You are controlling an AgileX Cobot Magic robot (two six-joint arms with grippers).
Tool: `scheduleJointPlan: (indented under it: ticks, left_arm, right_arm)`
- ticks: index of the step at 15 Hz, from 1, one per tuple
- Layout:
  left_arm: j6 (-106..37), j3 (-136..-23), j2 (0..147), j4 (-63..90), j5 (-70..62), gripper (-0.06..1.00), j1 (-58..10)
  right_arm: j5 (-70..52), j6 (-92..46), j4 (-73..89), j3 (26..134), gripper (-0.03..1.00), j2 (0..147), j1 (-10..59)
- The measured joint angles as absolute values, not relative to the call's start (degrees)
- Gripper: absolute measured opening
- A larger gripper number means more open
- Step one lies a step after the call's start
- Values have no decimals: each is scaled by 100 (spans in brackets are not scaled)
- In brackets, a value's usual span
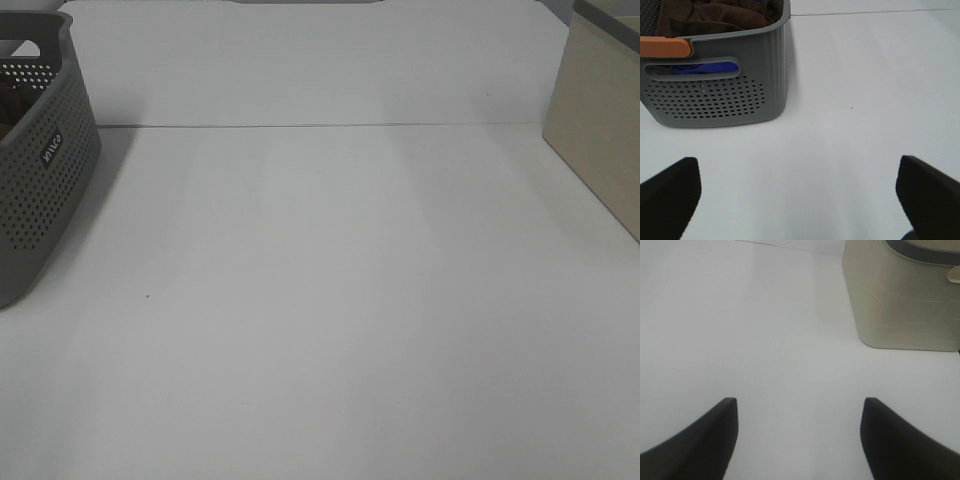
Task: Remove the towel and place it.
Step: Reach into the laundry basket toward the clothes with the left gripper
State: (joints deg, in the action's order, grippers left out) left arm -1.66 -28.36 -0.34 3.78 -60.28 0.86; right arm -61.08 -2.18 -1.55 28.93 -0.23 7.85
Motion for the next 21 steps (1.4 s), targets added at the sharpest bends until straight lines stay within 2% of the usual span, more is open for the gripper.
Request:
scheduleJointPlan:
  ticks: [21]
  left_arm:
    - [-166, -2836, -34, 378, -6028, 99, 86]
  right_arm:
    - [-6108, -218, -155, 2893, 68, -23, 785]
